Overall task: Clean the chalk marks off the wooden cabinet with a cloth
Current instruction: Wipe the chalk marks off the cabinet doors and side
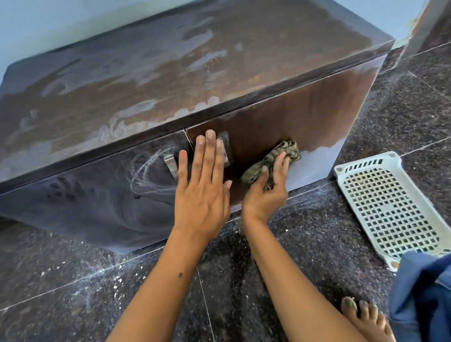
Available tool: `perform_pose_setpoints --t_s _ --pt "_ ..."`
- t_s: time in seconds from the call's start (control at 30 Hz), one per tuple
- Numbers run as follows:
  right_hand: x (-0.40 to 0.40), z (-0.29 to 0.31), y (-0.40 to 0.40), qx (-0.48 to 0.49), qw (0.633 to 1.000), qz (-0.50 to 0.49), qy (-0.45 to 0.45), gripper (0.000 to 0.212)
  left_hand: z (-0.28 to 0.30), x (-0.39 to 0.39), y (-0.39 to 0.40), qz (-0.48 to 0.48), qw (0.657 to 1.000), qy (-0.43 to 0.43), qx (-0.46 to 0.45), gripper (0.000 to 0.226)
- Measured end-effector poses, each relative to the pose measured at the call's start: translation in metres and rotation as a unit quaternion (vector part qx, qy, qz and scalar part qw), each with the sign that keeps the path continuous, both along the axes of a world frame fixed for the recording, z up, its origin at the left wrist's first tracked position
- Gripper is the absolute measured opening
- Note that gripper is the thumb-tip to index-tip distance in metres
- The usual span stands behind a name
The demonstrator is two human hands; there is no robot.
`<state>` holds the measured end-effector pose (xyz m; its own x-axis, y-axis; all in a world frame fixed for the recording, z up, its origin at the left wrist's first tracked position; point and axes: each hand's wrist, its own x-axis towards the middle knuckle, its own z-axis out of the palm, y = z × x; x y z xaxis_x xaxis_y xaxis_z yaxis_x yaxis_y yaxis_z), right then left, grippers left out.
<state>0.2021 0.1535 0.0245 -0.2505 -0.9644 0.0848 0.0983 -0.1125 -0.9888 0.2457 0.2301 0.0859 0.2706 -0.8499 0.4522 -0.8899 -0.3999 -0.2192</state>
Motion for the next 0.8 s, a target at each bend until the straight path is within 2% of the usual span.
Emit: perform_pose_setpoints --t_s 0.1,0.2,0.27,0.3,0.43,0.53,0.63,0.73,0.8 --pt "-0.005 -0.008 -0.015 0.092 0.995 -0.011 -0.030 0.041 0.004 -0.003 0.001 0.005 1.000 0.004 0.008 0.067" --pt "-0.023 -0.013 -0.042 0.237 0.966 -0.026 -0.103 0.042 0.008 -0.007 0.002 0.010 1.000 -0.001 0.018 0.067" --pt "-0.030 -0.010 -0.052 0.274 0.957 -0.026 -0.094 0.041 0.009 -0.008 0.003 0.013 1.000 -0.011 0.021 0.067" --pt "-0.029 -0.003 -0.050 0.261 0.962 -0.021 -0.078 0.041 0.009 -0.008 0.003 0.014 1.000 -0.015 0.022 0.067" --pt "-0.006 0.020 -0.011 0.084 0.996 0.014 -0.030 0.045 0.005 -0.007 0.000 0.017 0.999 -0.019 0.019 0.069" --pt "0.001 0.023 -0.003 0.082 0.995 -0.004 -0.058 0.044 0.002 -0.007 -0.002 0.013 1.000 -0.015 0.014 0.071" --pt "-0.010 0.003 -0.030 0.194 0.976 -0.007 -0.100 0.045 0.002 -0.008 -0.003 0.013 1.000 -0.015 0.008 0.070" --pt "-0.037 -0.026 -0.072 0.357 0.923 0.000 -0.141 0.043 0.001 -0.008 -0.002 0.015 1.000 -0.013 0.010 0.069" --pt "-0.047 -0.031 -0.085 0.371 0.921 0.000 -0.124 0.042 0.001 -0.008 -0.002 0.012 1.000 -0.013 0.012 0.069"
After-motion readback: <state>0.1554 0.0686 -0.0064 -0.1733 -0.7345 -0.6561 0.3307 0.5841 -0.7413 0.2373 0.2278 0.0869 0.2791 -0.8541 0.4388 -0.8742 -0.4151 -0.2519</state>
